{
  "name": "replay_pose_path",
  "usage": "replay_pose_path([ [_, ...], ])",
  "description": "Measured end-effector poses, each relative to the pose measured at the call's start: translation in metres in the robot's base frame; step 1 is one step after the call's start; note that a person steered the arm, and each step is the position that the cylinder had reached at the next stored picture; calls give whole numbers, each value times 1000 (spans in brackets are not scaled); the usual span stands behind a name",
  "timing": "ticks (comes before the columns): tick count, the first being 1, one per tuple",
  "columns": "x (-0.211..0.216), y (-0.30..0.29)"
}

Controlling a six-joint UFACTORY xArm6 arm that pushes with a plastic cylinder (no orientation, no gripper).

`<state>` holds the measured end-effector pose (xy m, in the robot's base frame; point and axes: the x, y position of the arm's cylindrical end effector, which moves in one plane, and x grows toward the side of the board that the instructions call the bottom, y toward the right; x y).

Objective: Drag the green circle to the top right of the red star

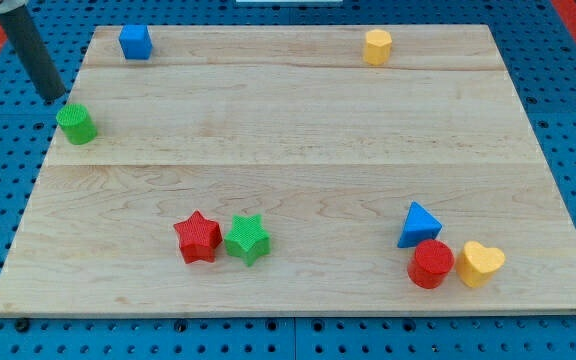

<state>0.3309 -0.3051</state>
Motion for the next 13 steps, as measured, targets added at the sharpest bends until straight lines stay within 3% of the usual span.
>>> replay_pose_path([
  [1,2,0],
  [2,56,13],
  [3,77,53],
  [5,56,66],
  [6,54,128],
  [7,89,188],
  [8,61,195],
  [9,78,214],
  [10,137,221],
  [11,153,221],
  [12,132,248],
  [13,142,278],
])
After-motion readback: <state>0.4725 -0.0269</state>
